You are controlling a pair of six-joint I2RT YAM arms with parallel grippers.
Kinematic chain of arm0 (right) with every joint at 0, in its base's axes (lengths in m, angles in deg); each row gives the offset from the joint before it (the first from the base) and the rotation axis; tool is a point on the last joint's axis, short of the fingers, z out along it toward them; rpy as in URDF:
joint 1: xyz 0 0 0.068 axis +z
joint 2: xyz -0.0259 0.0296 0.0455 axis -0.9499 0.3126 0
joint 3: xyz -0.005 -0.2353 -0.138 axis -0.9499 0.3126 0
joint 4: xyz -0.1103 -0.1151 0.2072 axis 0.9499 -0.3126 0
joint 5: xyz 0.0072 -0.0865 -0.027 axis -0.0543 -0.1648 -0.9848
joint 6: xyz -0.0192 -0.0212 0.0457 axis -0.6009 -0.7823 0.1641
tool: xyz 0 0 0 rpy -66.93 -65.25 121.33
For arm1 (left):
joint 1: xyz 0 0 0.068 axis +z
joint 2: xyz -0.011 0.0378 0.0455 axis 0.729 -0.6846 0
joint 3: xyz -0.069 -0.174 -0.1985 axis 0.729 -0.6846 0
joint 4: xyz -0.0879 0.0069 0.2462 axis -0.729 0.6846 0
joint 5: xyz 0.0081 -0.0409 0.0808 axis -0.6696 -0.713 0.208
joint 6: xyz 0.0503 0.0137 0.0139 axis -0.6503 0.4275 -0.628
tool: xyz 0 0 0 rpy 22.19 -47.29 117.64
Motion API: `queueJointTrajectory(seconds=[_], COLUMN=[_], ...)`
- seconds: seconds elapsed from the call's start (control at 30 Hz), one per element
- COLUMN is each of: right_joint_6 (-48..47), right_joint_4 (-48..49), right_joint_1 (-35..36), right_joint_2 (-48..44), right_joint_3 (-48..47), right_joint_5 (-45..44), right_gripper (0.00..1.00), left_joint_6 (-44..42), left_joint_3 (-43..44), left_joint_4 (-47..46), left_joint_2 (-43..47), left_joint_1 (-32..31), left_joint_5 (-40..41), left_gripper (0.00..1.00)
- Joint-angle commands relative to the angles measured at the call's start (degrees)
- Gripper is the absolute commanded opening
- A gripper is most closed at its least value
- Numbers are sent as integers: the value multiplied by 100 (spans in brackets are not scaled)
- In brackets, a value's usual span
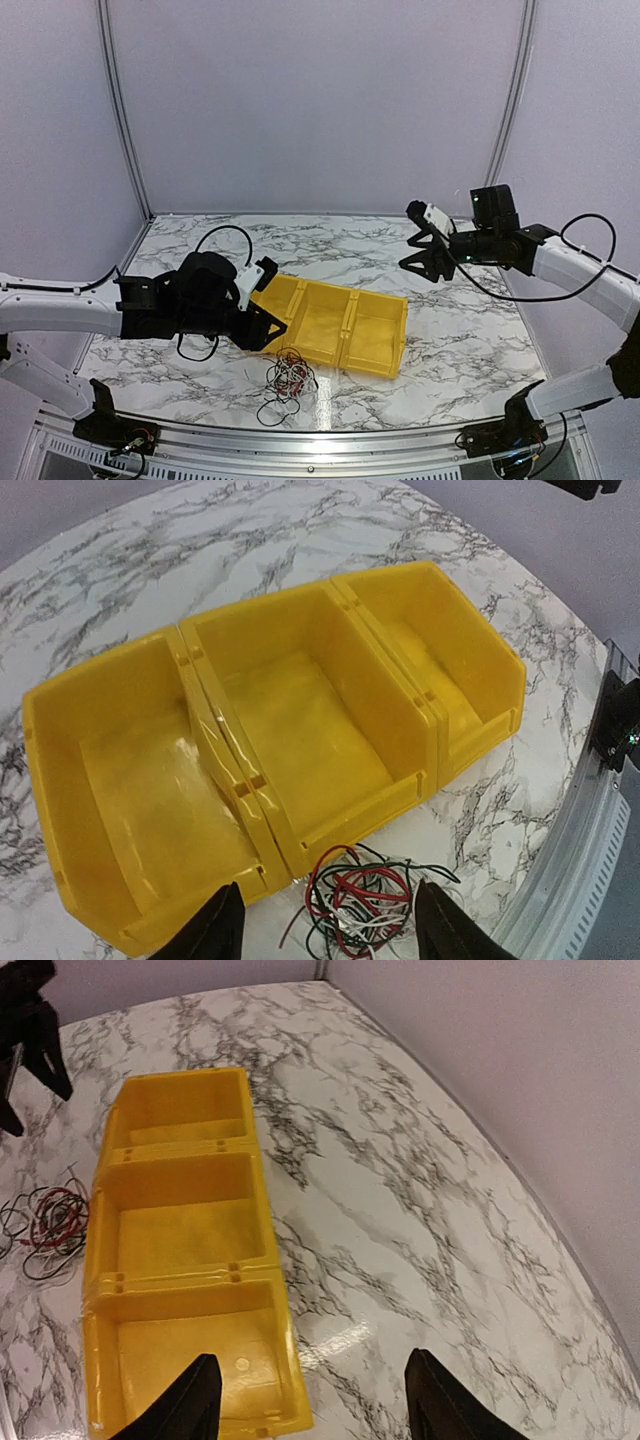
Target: Untangle the cables
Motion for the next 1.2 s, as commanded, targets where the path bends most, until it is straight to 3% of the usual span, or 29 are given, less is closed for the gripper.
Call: queueJointTrajectory(seconds=[0.0,0.17,0.43,0.53,0.6,1.17], right_joint_6=[-633,-860,-463,46,301,1138], right_joint_4=[-781,-967,-778,-298,-130,-207], right_joint_1=[977,2142,3310,3418,3428,3547], right_joint_2=[256,727,1299,1511,1689,2973], right_joint_3=[-158,-49,-1,193,218,-600], right_joint_5=[436,178,379,637,771,890], right_gripper=[59,50,52,57,58,54], left_joint_6=[692,1203,1610,1799,1935,2183], left_joint_3=[-20,-320,-867,-1059,-1231,-1743], left_joint_4=[-212,-966,-1253,-1238,-1302,-1688], left_joint_2=[-376,-577,-348,-113,47,489], left_joint_1=[-285,-401,-454,-454,-454,-454], left_joint_5=[84,121,413,823,1047,1157], left_gripper=[60,60,62,75,77,77])
